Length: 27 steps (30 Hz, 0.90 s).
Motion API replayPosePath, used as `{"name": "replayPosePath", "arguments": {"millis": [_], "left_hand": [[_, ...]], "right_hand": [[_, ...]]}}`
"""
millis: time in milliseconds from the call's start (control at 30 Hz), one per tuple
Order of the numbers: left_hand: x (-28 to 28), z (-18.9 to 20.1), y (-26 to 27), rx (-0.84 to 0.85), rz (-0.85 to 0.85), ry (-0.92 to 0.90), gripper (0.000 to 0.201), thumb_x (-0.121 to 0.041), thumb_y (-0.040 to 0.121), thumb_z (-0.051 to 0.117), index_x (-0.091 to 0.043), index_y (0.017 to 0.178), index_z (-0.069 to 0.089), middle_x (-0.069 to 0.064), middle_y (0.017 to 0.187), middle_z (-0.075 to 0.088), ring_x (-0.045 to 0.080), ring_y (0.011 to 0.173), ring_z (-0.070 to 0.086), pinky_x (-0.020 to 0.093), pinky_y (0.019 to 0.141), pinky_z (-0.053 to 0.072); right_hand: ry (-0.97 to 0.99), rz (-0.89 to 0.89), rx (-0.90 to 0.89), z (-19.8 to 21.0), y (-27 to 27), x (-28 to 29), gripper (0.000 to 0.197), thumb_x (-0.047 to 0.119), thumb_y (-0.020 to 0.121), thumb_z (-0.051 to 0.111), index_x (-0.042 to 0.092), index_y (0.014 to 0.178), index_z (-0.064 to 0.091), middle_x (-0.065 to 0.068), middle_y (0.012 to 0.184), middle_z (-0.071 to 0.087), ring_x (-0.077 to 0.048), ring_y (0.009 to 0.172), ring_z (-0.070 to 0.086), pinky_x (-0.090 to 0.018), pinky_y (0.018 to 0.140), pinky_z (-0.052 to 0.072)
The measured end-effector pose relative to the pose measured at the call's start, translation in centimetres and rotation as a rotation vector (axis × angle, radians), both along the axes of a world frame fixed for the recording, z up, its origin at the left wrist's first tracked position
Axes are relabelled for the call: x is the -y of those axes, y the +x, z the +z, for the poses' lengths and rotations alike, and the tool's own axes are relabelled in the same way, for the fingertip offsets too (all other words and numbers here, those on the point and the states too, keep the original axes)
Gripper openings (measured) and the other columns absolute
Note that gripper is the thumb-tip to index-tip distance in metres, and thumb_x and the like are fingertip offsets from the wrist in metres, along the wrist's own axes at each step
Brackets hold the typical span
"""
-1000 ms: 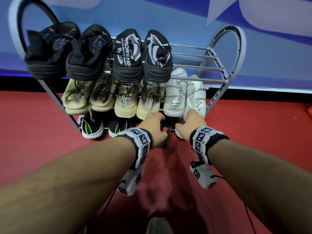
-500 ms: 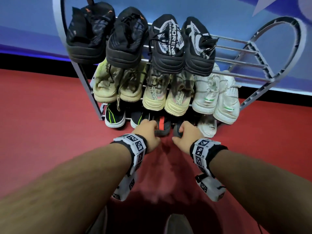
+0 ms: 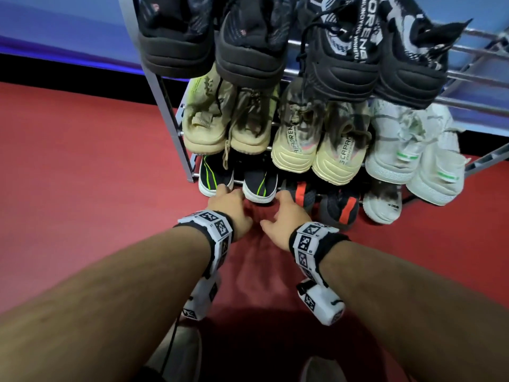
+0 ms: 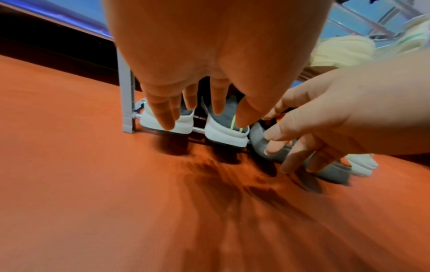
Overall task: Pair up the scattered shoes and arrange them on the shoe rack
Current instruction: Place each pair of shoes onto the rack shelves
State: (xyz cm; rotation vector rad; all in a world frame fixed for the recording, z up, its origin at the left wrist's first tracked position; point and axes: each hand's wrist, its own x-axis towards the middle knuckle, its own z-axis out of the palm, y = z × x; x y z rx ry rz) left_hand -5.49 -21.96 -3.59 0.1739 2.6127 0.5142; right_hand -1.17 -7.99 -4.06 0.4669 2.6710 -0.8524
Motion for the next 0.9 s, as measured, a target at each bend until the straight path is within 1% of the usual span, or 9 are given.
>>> {"name": "replayPosePath", "arguments": {"millis": [167, 233, 300, 400, 533, 633, 733, 833, 900], "left_hand": [[1.6, -1.4, -0.4, 0.099, 0.067, -0.121, 0.053, -0.035, 0.082, 0.065, -0.014, 0.128, 0.048, 0.014, 0.129, 0.033, 0.038, 0.11, 0.052, 0.042, 0.096, 0.047], [2.2, -1.9, -0.6, 0.127, 0.096, -0.136, 0.054, -0.035, 0.083, 0.064, -0.015, 0.13, 0.045, 0.014, 0.127, 0.035, 0.038, 0.11, 0.052, 0.043, 0.094, 0.046], [2.7, -2.3, -1.0, 0.151, 0.105, -0.113, 0.055, -0.038, 0.082, 0.062, -0.019, 0.131, 0.044, 0.014, 0.126, 0.037, 0.038, 0.109, 0.054, 0.042, 0.094, 0.047], [3.1, -2.7, -1.5, 0.174, 0.099, -0.04, 0.065, -0.04, 0.079, 0.064, -0.025, 0.137, 0.04, 0.012, 0.134, 0.038, 0.036, 0.113, 0.055, 0.038, 0.095, 0.046], [2.6, -2.8, -1.4, 0.194, 0.121, -0.006, 0.078, -0.039, 0.076, 0.068, -0.024, 0.143, 0.032, 0.011, 0.147, 0.026, 0.035, 0.123, 0.051, 0.038, 0.099, 0.044], [2.2, -3.0, -1.6, 0.206, 0.148, 0.006, 0.084, -0.043, 0.074, 0.069, -0.026, 0.145, 0.028, 0.009, 0.151, 0.018, 0.036, 0.125, 0.049, 0.041, 0.103, 0.044], [2.1, -3.3, -1.9, 0.193, 0.158, 0.019, 0.087, -0.043, 0.073, 0.07, -0.028, 0.147, 0.027, 0.008, 0.154, 0.015, 0.034, 0.131, 0.044, 0.04, 0.106, 0.041], [2.1, -3.4, -2.2, 0.166, 0.171, 0.068, 0.09, -0.042, 0.071, 0.07, -0.031, 0.149, 0.025, 0.007, 0.154, 0.015, 0.033, 0.134, 0.041, 0.041, 0.108, 0.04], [2.2, -3.3, -2.6, 0.157, 0.171, 0.105, 0.096, -0.043, 0.064, 0.066, -0.033, 0.149, 0.024, 0.002, 0.155, 0.016, 0.031, 0.135, 0.041, 0.042, 0.108, 0.04]], "right_hand": [[-0.031, -0.049, 0.055, -0.8, -1.2, 1.1, 0.076, 0.028, 0.081, 0.068, 0.018, 0.144, 0.026, -0.007, 0.113, 0.061, -0.031, 0.104, 0.061, -0.032, 0.089, 0.048], [-0.055, -0.048, 0.072, -0.8, -1.6, 1.4, 0.086, 0.027, 0.081, 0.068, 0.021, 0.149, 0.017, -0.008, 0.122, 0.06, -0.031, 0.108, 0.06, -0.029, 0.091, 0.047], [-0.086, -0.037, 0.09, -1.0, -2.0, 1.6, 0.093, 0.026, 0.081, 0.067, 0.025, 0.153, 0.009, -0.007, 0.133, 0.055, -0.029, 0.112, 0.059, -0.023, 0.086, 0.043], [-0.119, -0.034, 0.09, -1.5, -2.6, 1.9, 0.098, 0.025, 0.078, 0.069, 0.033, 0.154, 0.007, -0.004, 0.141, 0.05, -0.026, 0.106, 0.063, -0.023, 0.081, 0.047], [-0.158, -0.048, 0.124, -2.4, -3.3, 2.0, 0.1, 0.026, 0.076, 0.07, 0.033, 0.154, 0.008, 0.0, 0.153, 0.036, -0.021, 0.133, 0.045, -0.018, 0.093, 0.035], [-0.172, -0.056, 0.142, -2.8, -3.8, 2.1, 0.102, 0.028, 0.073, 0.071, 0.034, 0.154, 0.01, -0.002, 0.156, 0.032, -0.02, 0.141, 0.034, -0.023, 0.107, 0.03], [-0.184, -0.04, 0.135, -3.0, -4.0, 2.3, 0.102, 0.028, 0.07, 0.07, 0.036, 0.153, 0.012, -0.001, 0.155, 0.034, -0.021, 0.138, 0.038, -0.029, 0.11, 0.036], [-0.203, 0.011, 0.078, -2.6, -4.2, 2.5, 0.097, 0.026, 0.07, 0.068, 0.037, 0.152, 0.016, -0.001, 0.15, 0.04, -0.025, 0.126, 0.052, -0.033, 0.102, 0.045], [-0.217, 0.015, 0.064, -2.4, -4.5, 2.5, 0.096, 0.022, 0.073, 0.067, 0.037, 0.152, 0.015, 0.0, 0.151, 0.039, -0.025, 0.121, 0.055, -0.032, 0.097, 0.048]]}}
